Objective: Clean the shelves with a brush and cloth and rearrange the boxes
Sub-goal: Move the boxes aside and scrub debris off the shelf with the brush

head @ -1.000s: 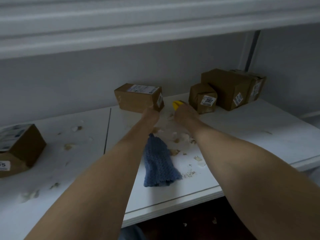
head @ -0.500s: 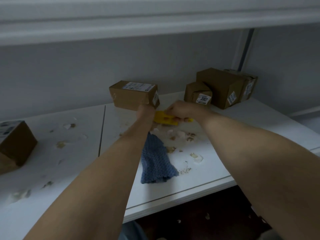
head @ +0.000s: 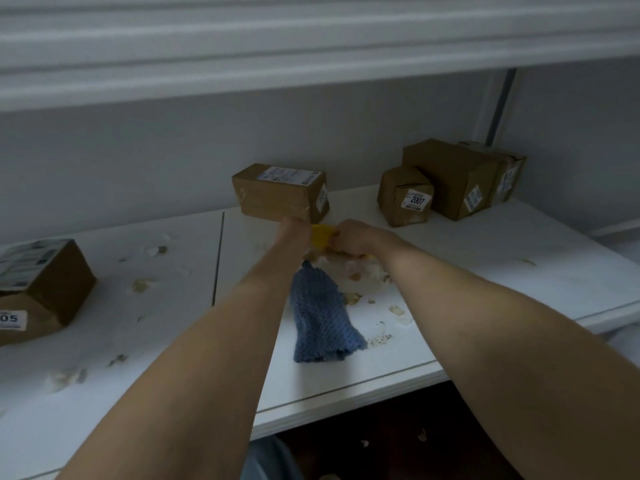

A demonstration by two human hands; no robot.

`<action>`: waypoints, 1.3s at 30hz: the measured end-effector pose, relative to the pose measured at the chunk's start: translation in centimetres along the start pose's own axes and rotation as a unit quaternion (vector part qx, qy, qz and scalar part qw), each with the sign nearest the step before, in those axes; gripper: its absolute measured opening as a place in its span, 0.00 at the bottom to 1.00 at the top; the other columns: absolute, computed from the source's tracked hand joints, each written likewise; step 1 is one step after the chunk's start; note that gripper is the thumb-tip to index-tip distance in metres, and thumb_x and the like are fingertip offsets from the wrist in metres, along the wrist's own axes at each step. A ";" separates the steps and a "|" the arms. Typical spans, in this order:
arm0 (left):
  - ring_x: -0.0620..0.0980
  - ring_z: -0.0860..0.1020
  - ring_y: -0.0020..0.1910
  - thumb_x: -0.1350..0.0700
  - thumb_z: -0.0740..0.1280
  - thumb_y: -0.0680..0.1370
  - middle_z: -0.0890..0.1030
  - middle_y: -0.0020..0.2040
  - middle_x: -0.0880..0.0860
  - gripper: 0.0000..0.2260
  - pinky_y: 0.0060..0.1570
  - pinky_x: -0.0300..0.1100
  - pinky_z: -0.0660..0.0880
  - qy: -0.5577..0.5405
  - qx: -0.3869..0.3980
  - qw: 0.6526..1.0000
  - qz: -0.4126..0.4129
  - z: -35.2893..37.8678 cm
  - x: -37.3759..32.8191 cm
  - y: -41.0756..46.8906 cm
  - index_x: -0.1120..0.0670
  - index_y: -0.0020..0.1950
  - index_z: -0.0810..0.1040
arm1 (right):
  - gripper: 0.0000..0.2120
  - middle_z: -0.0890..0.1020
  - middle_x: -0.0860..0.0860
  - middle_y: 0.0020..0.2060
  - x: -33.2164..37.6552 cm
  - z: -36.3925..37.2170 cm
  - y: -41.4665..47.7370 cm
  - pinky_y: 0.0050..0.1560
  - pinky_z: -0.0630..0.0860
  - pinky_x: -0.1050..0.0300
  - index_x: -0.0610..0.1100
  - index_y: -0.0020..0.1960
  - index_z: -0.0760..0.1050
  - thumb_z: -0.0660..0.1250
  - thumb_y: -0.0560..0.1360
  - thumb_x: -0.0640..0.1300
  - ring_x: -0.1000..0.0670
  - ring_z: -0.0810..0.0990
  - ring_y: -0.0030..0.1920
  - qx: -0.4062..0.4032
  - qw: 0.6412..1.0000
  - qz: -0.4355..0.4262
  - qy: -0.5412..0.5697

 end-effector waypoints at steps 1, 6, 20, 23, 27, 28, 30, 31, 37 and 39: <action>0.53 0.73 0.55 0.63 0.55 0.82 0.76 0.46 0.60 0.16 0.51 0.41 0.69 0.002 0.003 1.000 0.012 0.0 -0.4 -0.2 0.68 0.68 0.69 | 0.13 0.77 0.45 0.37 0.5 -0.1 -0.3 0.33 0.69 0.59 0.41 0.44 0.75 0.57 0.80 0.47 0.49 0.75 0.33 0.008 1.000 -0.008 0.020; 0.53 0.70 0.47 0.60 0.55 0.82 0.74 0.56 0.61 0.13 0.44 0.40 0.70 0.015 -0.017 0.999 0.034 -1.7 -1.1 -2.4 0.64 0.63 0.72 | 0.15 0.78 0.43 0.44 -2.1 -3.4 -2.7 0.46 0.71 0.57 0.37 0.48 0.75 0.56 0.82 0.46 0.46 0.77 0.49 -0.117 0.993 -0.004 0.016; 0.53 0.80 0.39 0.41 0.71 0.72 0.79 0.46 0.59 0.26 0.28 0.41 0.78 0.255 0.180 0.947 -0.073 -1.5 4.3 -9.7 0.59 0.56 0.69 | 0.13 0.82 0.46 0.48 0.7 0.0 -6.0 0.42 0.74 0.57 0.44 0.49 0.75 0.69 0.72 0.53 0.47 0.80 0.45 -0.075 0.995 0.006 -0.069; 0.56 0.81 0.41 0.49 0.71 0.75 0.77 0.41 0.59 0.19 0.34 0.46 0.79 0.254 0.176 0.948 -0.071 -0.5 4.3 -10.6 0.61 0.53 0.69 | 0.13 0.81 0.46 0.42 1.2 2.6 -6.3 0.39 0.73 0.58 0.44 0.39 0.74 0.73 0.69 0.52 0.48 0.78 0.41 0.025 0.999 -0.009 -0.046; 0.57 0.80 0.46 0.56 0.70 0.74 0.78 0.40 0.59 0.10 0.46 0.47 0.79 0.184 0.122 0.974 -0.056 -1.1 3.1 -10.9 0.62 0.45 0.74 | 0.15 0.75 0.50 0.31 0.9 2.8 -7.5 0.24 0.67 0.64 0.45 0.36 0.70 0.69 0.73 0.54 0.54 0.73 0.26 0.042 0.999 0.001 -0.011; 0.56 0.80 0.44 0.57 0.69 0.74 0.78 0.40 0.58 0.08 0.43 0.45 0.78 0.131 0.100 0.985 -0.050 -1.6 2.2 -10.8 0.61 0.43 0.74 | 0.16 0.75 0.51 0.30 0.9 2.3 -7.7 0.23 0.66 0.66 0.45 0.37 0.71 0.68 0.74 0.56 0.55 0.72 0.22 0.025 0.999 0.003 0.020; 0.54 0.76 0.38 0.59 0.67 0.75 0.76 0.38 0.57 0.06 0.41 0.43 0.73 0.026 0.052 0.998 -0.014 -2.8 -0.6 -10.5 0.58 0.39 0.73 | 0.21 0.78 0.50 0.32 0.8 0.9 -8.3 0.28 0.72 0.63 0.45 0.43 0.73 0.62 0.75 0.64 0.54 0.74 0.25 -0.015 0.991 0.003 0.133; 0.53 0.74 0.36 0.60 0.66 0.74 0.74 0.35 0.56 0.07 0.40 0.44 0.72 -0.016 0.038 0.999 0.003 -3.1 -2.0 -10.2 0.58 0.36 0.72 | 0.25 0.81 0.48 0.37 0.8 0.5 -8.7 0.37 0.77 0.59 0.45 0.47 0.74 0.59 0.74 0.68 0.51 0.78 0.32 -0.013 0.978 0.007 0.210; 0.55 0.76 0.43 0.65 0.62 0.76 0.76 0.43 0.59 0.03 0.44 0.47 0.74 -0.155 0.049 0.985 0.058 -0.9 -6.8 -10.8 0.60 0.45 0.74 | 0.17 0.81 0.48 0.48 0.7 -0.2 -10.4 0.48 0.79 0.52 0.47 0.53 0.75 0.65 0.75 0.60 0.47 0.81 0.47 0.075 0.856 -0.016 0.511; 0.55 0.77 0.45 0.66 0.59 0.79 0.76 0.48 0.60 0.12 0.47 0.45 0.73 -0.162 0.053 0.984 0.052 0.4 -7.0 -11.0 0.64 0.62 0.72 | 0.09 0.79 0.46 0.43 -0.8 -1.2 -10.2 0.41 0.76 0.56 0.43 0.52 0.75 0.65 0.78 0.48 0.49 0.79 0.40 0.040 0.862 -0.001 0.505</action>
Point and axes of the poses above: each hand's wrist, its own y-axis towards the middle knuckle, its own z-axis out of the palm, x = y × z, the point moved 10 cm from there along y, towards the middle knuckle
